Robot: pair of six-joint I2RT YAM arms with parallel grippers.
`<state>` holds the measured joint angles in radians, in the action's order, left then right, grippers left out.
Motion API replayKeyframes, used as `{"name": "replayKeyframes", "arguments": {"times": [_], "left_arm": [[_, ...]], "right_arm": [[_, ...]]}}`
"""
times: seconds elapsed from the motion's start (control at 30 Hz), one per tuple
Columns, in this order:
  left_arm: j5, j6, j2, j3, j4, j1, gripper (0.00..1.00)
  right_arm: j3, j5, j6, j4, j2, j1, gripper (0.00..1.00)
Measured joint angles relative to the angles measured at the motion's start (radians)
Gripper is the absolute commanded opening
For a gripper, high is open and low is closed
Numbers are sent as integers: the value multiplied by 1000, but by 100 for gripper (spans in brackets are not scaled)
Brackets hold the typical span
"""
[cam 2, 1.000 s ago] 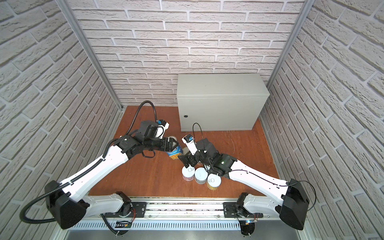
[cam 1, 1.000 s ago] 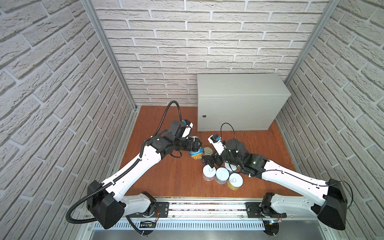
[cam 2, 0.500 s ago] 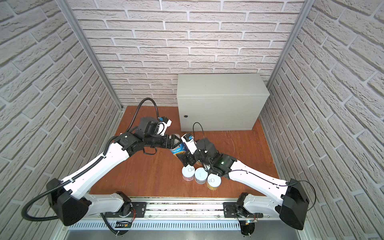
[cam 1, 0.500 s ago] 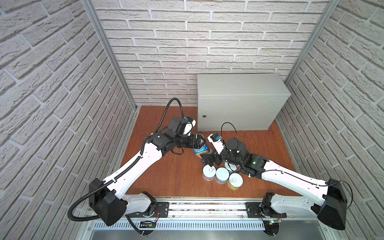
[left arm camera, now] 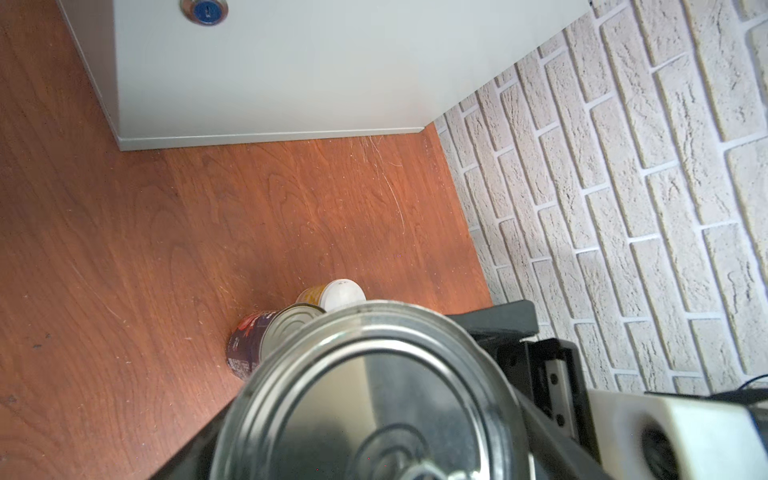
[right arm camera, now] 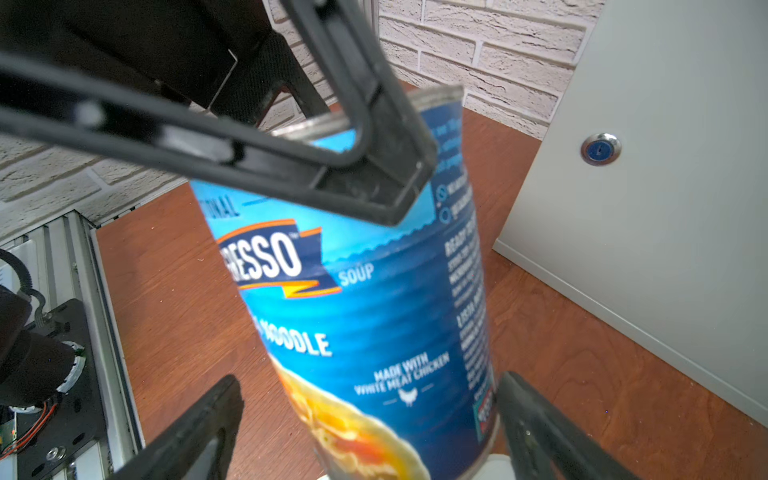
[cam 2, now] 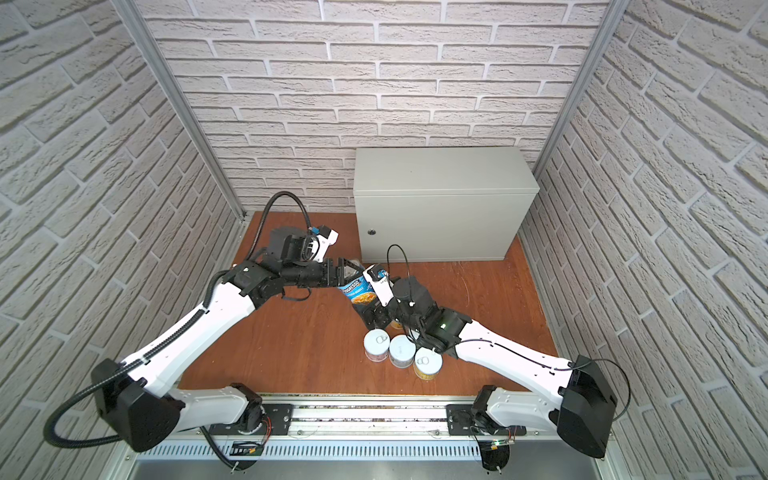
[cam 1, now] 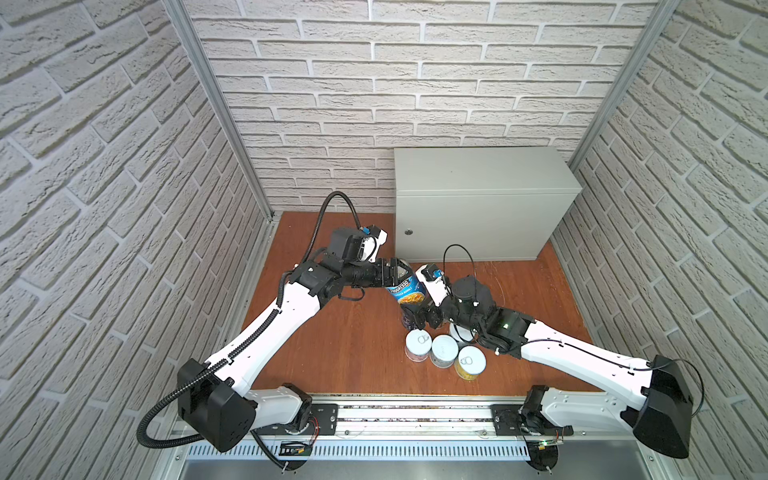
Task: Place and organize the canned foods onto the counter
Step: 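Close the right gripper on the blue Progresso can and lift it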
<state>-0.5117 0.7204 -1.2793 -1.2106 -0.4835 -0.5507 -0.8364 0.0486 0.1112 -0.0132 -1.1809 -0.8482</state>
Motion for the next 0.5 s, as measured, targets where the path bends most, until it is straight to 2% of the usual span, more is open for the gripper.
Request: {"name": "replayKeyframes", "arguments": {"times": [0.5], "left_arm": [[-51,68,-28,0,64,8,45]], "right_arm": [[0,65,-14,68,-29,1,95]]}}
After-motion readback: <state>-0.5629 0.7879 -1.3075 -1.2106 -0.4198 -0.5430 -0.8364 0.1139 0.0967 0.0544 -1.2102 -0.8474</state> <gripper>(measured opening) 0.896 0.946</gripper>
